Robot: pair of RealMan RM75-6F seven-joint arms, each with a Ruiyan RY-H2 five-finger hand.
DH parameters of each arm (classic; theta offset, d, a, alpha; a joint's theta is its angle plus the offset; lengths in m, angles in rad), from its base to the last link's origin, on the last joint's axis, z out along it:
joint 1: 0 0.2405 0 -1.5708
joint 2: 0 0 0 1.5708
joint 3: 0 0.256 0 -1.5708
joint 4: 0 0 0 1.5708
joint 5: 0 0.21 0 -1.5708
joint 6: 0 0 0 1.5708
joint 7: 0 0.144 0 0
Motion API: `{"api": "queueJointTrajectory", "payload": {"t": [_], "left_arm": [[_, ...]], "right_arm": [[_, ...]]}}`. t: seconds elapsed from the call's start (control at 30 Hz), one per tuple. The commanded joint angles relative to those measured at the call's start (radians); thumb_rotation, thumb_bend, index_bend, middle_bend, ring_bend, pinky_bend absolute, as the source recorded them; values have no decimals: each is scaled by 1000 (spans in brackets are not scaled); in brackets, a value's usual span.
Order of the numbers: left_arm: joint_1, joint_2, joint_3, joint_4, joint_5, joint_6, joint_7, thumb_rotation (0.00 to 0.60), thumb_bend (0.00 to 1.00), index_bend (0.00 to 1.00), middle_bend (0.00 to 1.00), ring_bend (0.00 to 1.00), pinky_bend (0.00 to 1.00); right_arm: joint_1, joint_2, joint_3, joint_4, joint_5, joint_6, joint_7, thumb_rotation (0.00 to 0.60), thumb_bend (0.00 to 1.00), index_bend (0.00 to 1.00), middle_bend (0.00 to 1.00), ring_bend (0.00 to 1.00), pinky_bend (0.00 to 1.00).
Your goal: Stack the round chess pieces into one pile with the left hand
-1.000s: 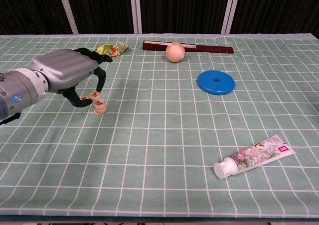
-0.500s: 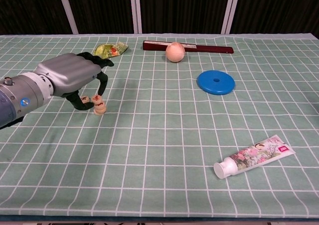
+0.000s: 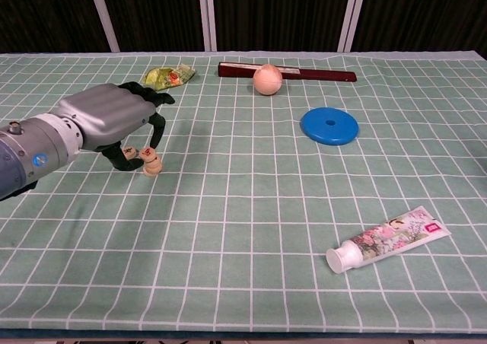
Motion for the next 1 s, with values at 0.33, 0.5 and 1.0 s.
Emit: {"api": "queueJointTrajectory", "payload": {"t": [0.33,0.5,1.0], "left_arm": [[-11,-3,0,1,-15,7,14,600,324,475,14,0,0],[-15,-11,5,7,-20,7,20,600,324,475,14,0,0],[-23,-19,14,8,-26,16,33,600,322,449,12,0,0]], "right_arm": [[0,0,1,-1,1,1,0,600,233,92,13,0,0],[0,-1,1,0,1,1,-1,600,232,92,13,0,0],[-1,-1,1,1,1,2,0,600,232,92,13,0,0]]}}
